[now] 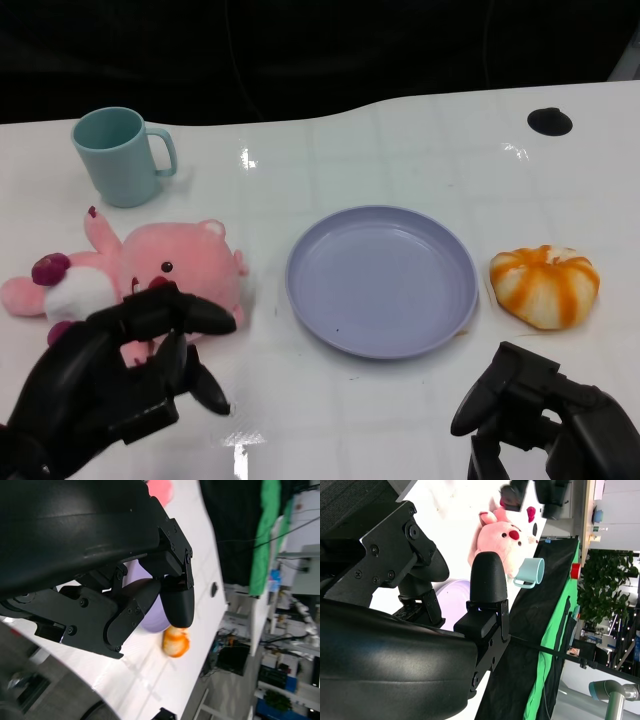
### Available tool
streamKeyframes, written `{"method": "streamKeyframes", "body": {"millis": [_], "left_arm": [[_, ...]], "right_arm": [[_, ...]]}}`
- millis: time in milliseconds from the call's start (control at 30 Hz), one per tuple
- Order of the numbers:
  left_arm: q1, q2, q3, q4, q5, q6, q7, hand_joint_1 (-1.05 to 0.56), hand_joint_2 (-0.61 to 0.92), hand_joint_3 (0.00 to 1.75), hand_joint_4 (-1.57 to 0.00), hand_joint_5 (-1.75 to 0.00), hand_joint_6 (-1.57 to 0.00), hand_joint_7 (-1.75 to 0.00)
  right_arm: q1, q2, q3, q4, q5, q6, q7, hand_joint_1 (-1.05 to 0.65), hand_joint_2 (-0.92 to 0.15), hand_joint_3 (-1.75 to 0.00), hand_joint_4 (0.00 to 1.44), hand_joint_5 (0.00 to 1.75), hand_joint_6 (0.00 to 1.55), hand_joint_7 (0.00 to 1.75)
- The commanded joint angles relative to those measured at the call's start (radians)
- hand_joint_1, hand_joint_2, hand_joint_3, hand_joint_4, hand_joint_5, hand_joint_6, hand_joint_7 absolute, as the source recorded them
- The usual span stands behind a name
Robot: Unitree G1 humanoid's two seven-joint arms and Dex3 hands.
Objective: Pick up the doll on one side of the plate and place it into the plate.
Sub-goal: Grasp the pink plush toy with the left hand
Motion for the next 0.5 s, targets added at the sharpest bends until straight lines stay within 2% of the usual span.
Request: {"method": "streamKeyframes", "body": {"millis": [33, 100, 167, 367, 500], "left_arm": [[-0.002, 0.012, 0.014, -0.016, 0.026, -0.066, -0.001, -0.26, 0.73, 0.60, -0.59, -1.04, -0.72, -0.51], [-0.004, 0.025, 0.010, -0.014, 0.063, -0.131, -0.009, -0.29, 0.84, 0.38, -0.56, -0.93, -0.70, -0.34], [-0.009, 0.046, 0.005, -0.003, 0.120, -0.213, -0.025, -0.43, 0.90, 0.23, -0.43, -0.84, -0.59, -0.21], [-0.031, 0.102, 0.009, 0.044, 0.264, -0.419, -0.032, -0.59, 0.92, 0.15, -0.19, -0.70, -0.41, -0.08], [-0.050, 0.152, 0.016, 0.052, 0.383, -0.469, -0.004, -0.64, 0.92, 0.14, -0.09, -0.64, -0.35, -0.04]], "right_arm": [[-0.001, -0.003, -0.001, -0.005, 0.000, -0.007, -0.002, 0.11, -0.41, -1.39, 0.72, 1.75, 0.62, 1.54], [0.000, -0.002, -0.002, -0.006, 0.003, -0.006, -0.002, 0.11, -0.41, -1.39, 0.72, 1.75, 0.63, 1.54], [0.002, -0.003, -0.004, -0.007, 0.002, -0.007, -0.003, 0.11, -0.41, -1.39, 0.72, 1.75, 0.63, 1.54], [0.008, -0.008, -0.010, -0.013, 0.004, -0.009, 0.000, 0.10, -0.41, -1.39, 0.71, 1.75, 0.62, 1.54], [0.004, -0.008, -0.011, -0.010, 0.002, -0.012, 0.000, 0.11, -0.41, -1.39, 0.71, 1.75, 0.61, 1.54]]}}
